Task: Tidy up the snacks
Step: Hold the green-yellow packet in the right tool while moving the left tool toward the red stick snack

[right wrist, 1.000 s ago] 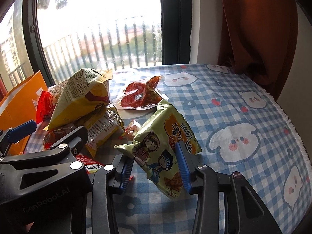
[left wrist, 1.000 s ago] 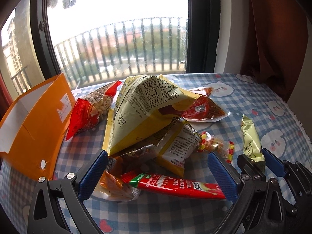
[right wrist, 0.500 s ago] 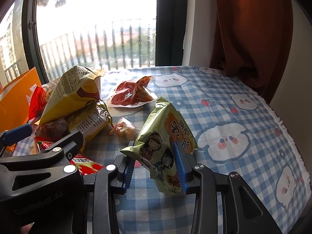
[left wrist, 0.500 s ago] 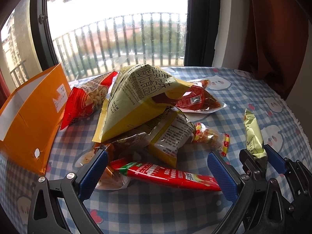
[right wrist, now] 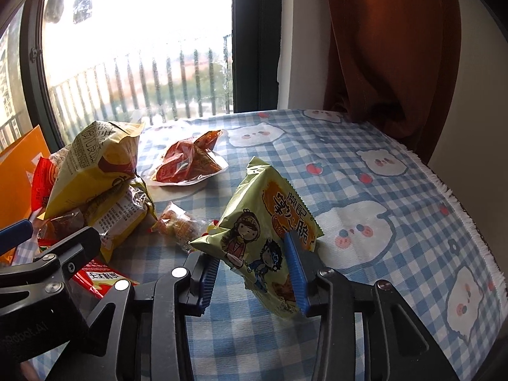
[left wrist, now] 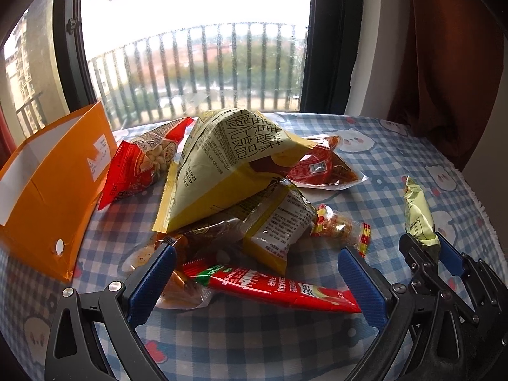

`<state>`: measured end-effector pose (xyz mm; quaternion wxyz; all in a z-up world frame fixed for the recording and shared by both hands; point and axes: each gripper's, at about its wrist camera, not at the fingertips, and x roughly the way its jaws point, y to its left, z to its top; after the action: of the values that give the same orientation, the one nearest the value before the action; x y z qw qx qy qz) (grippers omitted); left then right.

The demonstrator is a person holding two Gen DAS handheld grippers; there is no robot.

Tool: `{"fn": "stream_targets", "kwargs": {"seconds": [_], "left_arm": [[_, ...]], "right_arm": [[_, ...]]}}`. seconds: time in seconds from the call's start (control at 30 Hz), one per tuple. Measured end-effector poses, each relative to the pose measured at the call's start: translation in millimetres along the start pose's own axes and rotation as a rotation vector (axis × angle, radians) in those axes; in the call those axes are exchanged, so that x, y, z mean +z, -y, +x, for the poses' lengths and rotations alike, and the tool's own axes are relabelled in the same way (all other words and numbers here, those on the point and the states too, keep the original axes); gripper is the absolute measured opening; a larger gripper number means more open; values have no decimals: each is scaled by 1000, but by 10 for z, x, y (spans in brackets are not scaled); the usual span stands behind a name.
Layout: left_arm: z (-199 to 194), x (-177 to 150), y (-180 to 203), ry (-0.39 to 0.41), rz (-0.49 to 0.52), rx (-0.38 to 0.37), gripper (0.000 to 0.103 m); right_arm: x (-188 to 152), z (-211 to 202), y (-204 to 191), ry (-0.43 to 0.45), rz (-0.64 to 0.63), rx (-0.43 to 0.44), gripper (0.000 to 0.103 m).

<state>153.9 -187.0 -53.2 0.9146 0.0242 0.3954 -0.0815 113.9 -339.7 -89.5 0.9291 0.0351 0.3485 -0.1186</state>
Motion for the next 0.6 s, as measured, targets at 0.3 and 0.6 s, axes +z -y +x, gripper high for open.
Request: {"fn": "stream_targets", "kwargs": {"seconds": [0.3,0.6], "left_arm": [[-199,27,8,41,6,-2,103],[-236,-23,110,47,32,4,103]], "right_arm": [[13,-190,-3,47,37,64,32],[-32,-279,17,52,26,70,31]]}}
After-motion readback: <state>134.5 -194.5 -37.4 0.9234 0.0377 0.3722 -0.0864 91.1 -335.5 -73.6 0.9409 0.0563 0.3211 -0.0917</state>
